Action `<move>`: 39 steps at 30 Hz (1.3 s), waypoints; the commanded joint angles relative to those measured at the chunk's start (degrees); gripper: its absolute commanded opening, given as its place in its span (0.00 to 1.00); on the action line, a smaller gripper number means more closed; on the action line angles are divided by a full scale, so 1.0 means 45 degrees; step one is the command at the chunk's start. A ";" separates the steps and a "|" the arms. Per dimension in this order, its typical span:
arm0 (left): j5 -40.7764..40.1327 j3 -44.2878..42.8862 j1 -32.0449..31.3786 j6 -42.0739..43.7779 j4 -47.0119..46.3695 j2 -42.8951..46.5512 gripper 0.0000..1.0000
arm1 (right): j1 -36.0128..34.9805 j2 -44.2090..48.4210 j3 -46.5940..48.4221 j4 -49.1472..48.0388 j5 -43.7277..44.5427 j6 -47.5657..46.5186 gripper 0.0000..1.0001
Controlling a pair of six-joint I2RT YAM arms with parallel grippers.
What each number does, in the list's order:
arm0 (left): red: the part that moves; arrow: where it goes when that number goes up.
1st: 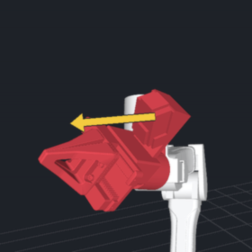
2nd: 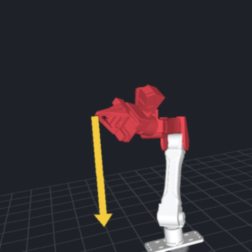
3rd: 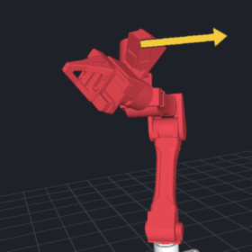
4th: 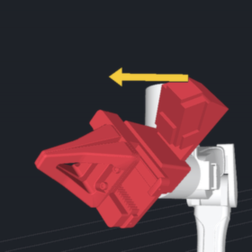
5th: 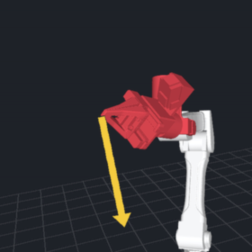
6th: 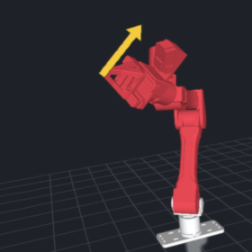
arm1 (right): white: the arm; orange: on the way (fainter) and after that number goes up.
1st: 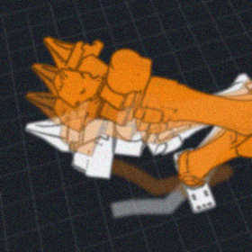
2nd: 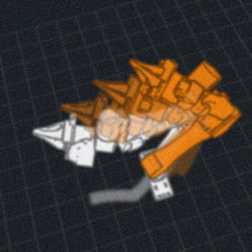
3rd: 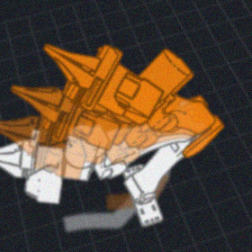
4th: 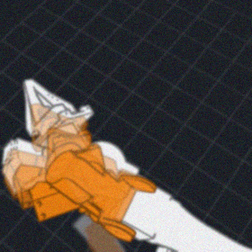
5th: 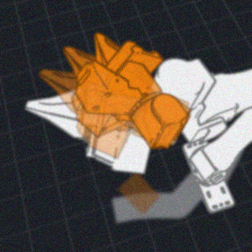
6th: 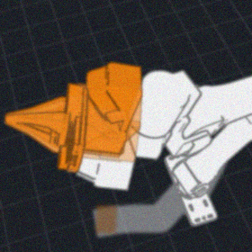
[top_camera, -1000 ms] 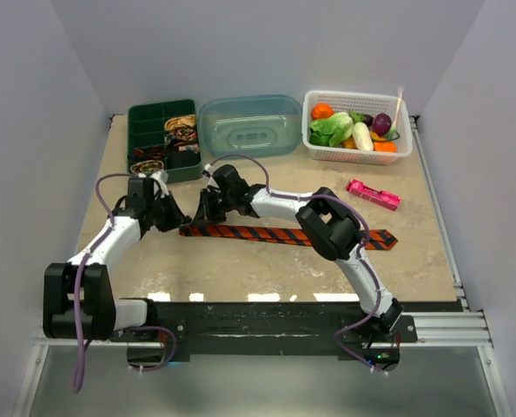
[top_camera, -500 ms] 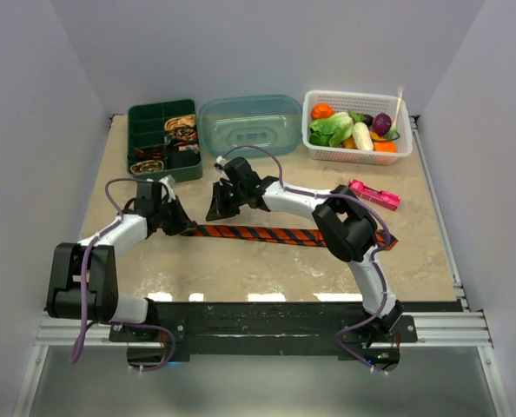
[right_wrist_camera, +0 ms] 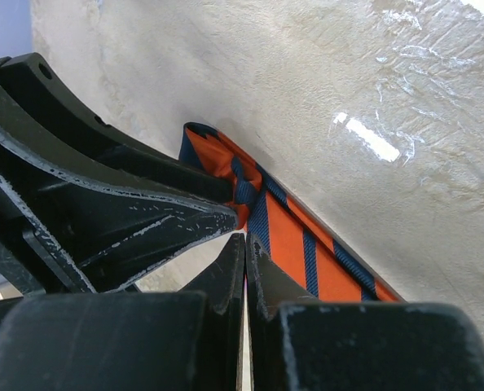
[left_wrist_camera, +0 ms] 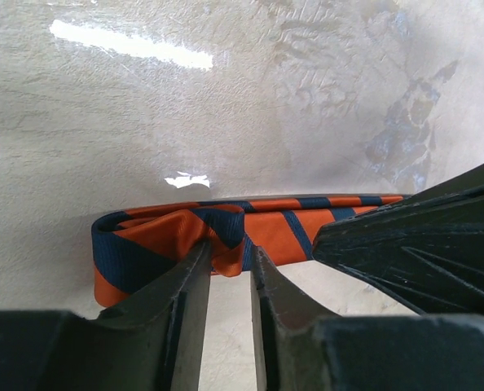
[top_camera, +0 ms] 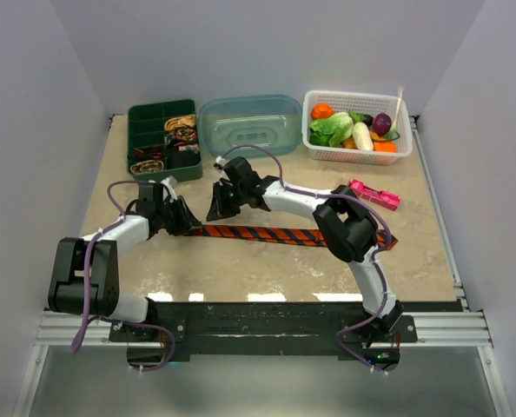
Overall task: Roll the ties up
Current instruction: Roll the tie at the center of the board.
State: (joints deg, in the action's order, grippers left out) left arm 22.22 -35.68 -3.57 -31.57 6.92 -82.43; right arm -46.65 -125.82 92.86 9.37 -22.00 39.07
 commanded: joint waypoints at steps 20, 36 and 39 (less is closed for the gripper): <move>0.0610 0.0839 -0.0085 -0.0601 -0.1322 -0.0059 0.00 | -0.0589 -0.1258 0.1591 -0.0070 -0.0463 -0.0439 0.00; -0.0698 -0.0566 0.0071 0.0159 0.0921 0.1813 0.35 | -0.0707 -0.1689 0.1299 0.0731 0.0514 -0.0948 0.00; -0.0738 -0.0762 0.0635 0.0433 0.1273 0.2166 0.50 | -0.0707 -0.1728 0.1220 0.0673 0.0553 -0.0948 0.00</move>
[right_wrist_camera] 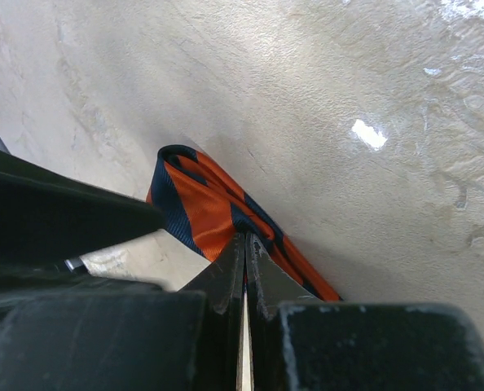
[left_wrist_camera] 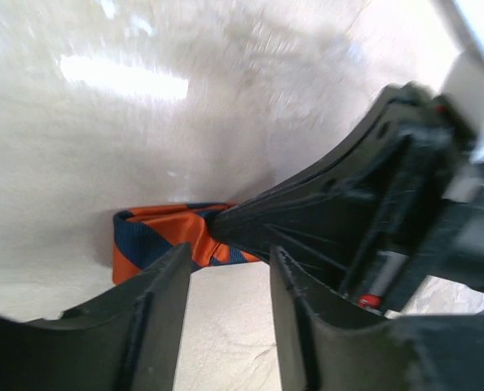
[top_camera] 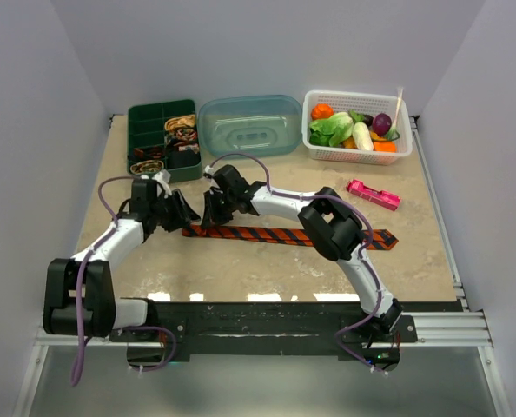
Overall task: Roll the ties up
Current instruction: Roll the tie at the center of the board.
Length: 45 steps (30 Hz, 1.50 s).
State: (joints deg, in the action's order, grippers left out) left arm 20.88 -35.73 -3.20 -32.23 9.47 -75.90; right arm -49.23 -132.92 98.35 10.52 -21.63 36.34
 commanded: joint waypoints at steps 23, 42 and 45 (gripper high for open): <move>0.1238 0.2919 0.2508 -0.0924 -0.3589 0.0011 0.52 | -0.0114 -0.0090 -0.0409 0.0298 0.0373 -0.0340 0.00; 0.2253 0.3603 0.2509 -0.1139 -0.5601 -0.0243 0.19 | -0.0134 -0.0091 -0.0175 0.0318 0.0060 -0.0223 0.00; 0.2351 0.3467 0.2528 -0.1101 -0.5621 -0.0107 0.08 | -0.0134 0.0026 -0.0039 0.0318 -0.0037 -0.0184 0.00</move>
State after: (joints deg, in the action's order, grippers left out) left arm 29.12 -19.88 7.86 -37.08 -13.15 -77.30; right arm -49.23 -132.92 97.71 9.47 -22.00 36.34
